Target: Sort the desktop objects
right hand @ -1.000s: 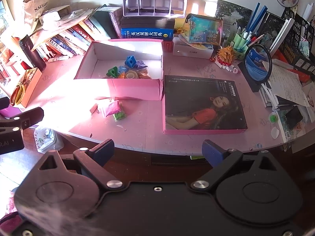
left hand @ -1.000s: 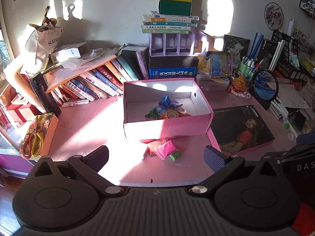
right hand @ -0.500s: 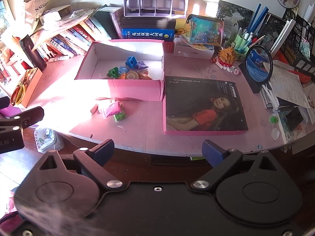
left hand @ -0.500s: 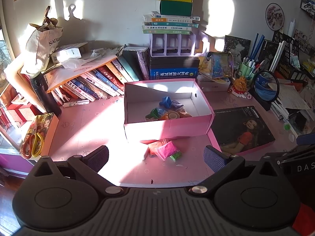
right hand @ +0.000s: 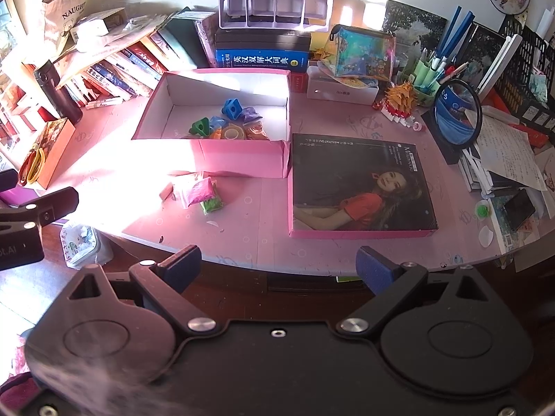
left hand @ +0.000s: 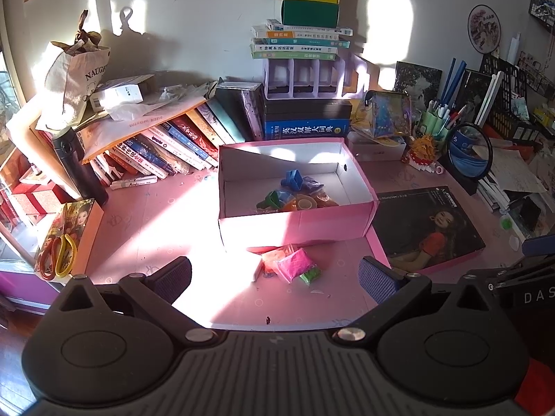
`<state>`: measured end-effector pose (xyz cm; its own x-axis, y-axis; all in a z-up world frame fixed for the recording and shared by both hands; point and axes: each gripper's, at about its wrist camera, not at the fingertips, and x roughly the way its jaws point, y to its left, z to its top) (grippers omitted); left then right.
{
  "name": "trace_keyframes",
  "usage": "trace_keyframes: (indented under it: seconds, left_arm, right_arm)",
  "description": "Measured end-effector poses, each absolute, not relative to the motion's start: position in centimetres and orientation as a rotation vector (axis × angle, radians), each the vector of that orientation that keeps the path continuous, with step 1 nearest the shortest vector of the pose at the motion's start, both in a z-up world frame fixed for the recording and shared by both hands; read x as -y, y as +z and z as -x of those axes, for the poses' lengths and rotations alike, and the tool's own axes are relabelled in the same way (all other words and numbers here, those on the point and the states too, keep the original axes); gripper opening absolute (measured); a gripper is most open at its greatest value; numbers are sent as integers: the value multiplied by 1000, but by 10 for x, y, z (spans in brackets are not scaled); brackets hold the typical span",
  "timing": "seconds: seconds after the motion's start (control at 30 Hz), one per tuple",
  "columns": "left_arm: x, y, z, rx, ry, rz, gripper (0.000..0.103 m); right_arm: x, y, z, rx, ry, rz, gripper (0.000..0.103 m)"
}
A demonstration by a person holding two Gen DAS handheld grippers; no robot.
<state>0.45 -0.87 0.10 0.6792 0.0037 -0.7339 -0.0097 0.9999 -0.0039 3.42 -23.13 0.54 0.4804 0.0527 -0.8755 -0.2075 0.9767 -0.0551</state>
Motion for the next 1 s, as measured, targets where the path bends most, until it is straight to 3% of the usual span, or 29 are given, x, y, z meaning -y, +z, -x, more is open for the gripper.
trace_keyframes:
  seconds: [1.0]
  left_arm:
    - [-13, -20, -32, -849, -39, 28, 103]
  right_arm:
    - [227, -11, -59, -1086, 219, 120, 96]
